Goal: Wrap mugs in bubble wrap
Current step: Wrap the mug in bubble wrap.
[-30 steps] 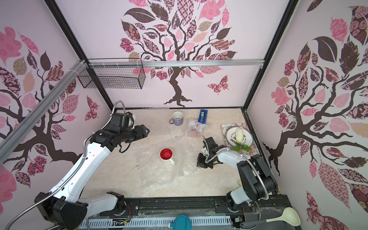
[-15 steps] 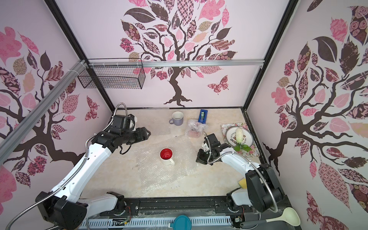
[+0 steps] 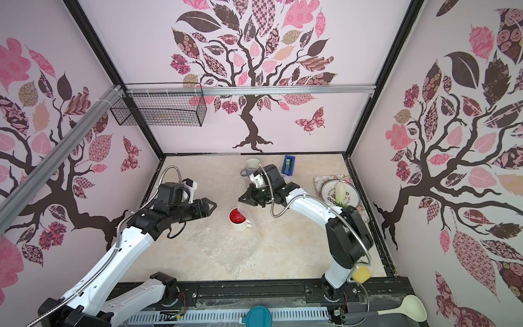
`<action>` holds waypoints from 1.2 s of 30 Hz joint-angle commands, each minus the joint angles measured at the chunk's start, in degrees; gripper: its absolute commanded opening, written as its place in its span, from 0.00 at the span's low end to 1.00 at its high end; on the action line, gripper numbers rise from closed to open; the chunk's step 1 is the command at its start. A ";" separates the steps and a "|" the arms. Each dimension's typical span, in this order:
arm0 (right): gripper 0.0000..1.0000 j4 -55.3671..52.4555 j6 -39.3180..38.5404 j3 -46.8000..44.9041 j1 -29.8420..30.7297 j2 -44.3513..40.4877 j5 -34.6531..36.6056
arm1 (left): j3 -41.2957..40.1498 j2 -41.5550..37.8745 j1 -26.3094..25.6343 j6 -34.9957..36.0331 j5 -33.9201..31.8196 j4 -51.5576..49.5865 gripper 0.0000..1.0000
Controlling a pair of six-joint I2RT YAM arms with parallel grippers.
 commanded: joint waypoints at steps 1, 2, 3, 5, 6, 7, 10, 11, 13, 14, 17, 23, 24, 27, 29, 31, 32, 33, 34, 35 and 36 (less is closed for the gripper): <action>0.00 1.60 2.65 2.16 1.32 3.26 -1.25 | -2.97 0.52 -0.29 -0.78 2.62 4.63 0.75; 0.00 0.81 2.36 2.30 1.53 3.65 -1.04 | -3.21 1.01 -0.38 -0.67 2.88 4.79 0.75; 0.00 0.17 1.96 2.43 1.72 3.97 -0.94 | -3.64 1.57 -0.53 -0.78 2.90 5.24 0.75; 0.00 -0.17 1.79 2.26 2.23 4.11 -0.74 | -4.30 2.66 -0.47 -1.10 3.14 6.39 0.75; 0.00 -1.07 1.29 2.25 2.45 4.24 -0.21 | -4.48 3.40 -0.54 -1.34 3.52 7.05 0.75; 0.00 -1.55 0.95 2.08 2.73 4.46 0.19 | -4.65 4.05 -0.62 -1.66 3.98 7.99 0.75; 0.00 -0.06 1.99 1.10 3.66 5.40 0.51 | -5.58 6.26 -0.91 -2.68 4.69 11.03 0.75; 0.00 -0.44 1.83 1.25 4.05 5.76 1.10 | -5.63 7.02 -0.98 -2.80 5.23 11.71 0.75; 0.00 -1.28 1.69 1.50 4.47 6.94 2.44 | -5.64 8.88 -1.21 -2.95 6.12 12.78 0.75; 0.00 -1.47 1.64 1.54 4.59 7.44 2.90 | -5.71 9.57 -1.49 -2.95 6.32 13.23 0.75; 0.00 -2.83 0.70 2.27 4.88 9.16 4.62 | -5.55 12.69 -2.56 -2.44 6.41 13.75 0.74; 0.00 -9.91 -2.63 5.47 5.62 12.27 9.45 | -3.24 19.72 -2.75 -3.11 3.21 13.33 0.74; 0.00 -10.60 -2.98 5.50 5.68 12.38 10.48 | -2.56 20.65 -2.83 -3.04 2.59 13.46 0.74; 0.00 -13.82 -4.05 6.36 6.28 13.22 15.02 | -0.56 23.64 -2.84 -2.73 2.11 13.40 0.73; 0.00 -16.17 -4.64 7.56 6.68 14.19 17.63 | 0.81 25.62 -2.93 -2.11 2.46 12.61 0.73; 0.00 -18.66 -5.48 9.48 7.20 15.52 19.44 | 1.85 27.20 -2.93 -1.79 2.70 11.72 0.73; 0.00 -18.79 -5.69 10.01 7.50 16.15 19.46 | 1.92 27.52 -2.93 -1.84 3.10 12.02 0.73; 0.00 -18.79 -5.89 10.48 7.84 16.74 19.53 | 1.66 27.65 -2.96 -1.98 3.33 12.70 0.73; 0.00 -19.63 -6.10 11.37 8.19 17.26 20.29 | 1.57 27.66 -2.97 -2.29 3.14 13.00 0.73; 0.00 -20.97 -6.57 12.62 8.66 18.17 21.23 | 1.64 27.59 -3.02 -2.71 2.24 12.75 0.73; 0.00 -23.29 -7.23 14.41 9.17 19.23 22.39 | 1.94 27.32 -3.06 -3.19 0.71 11.86 0.72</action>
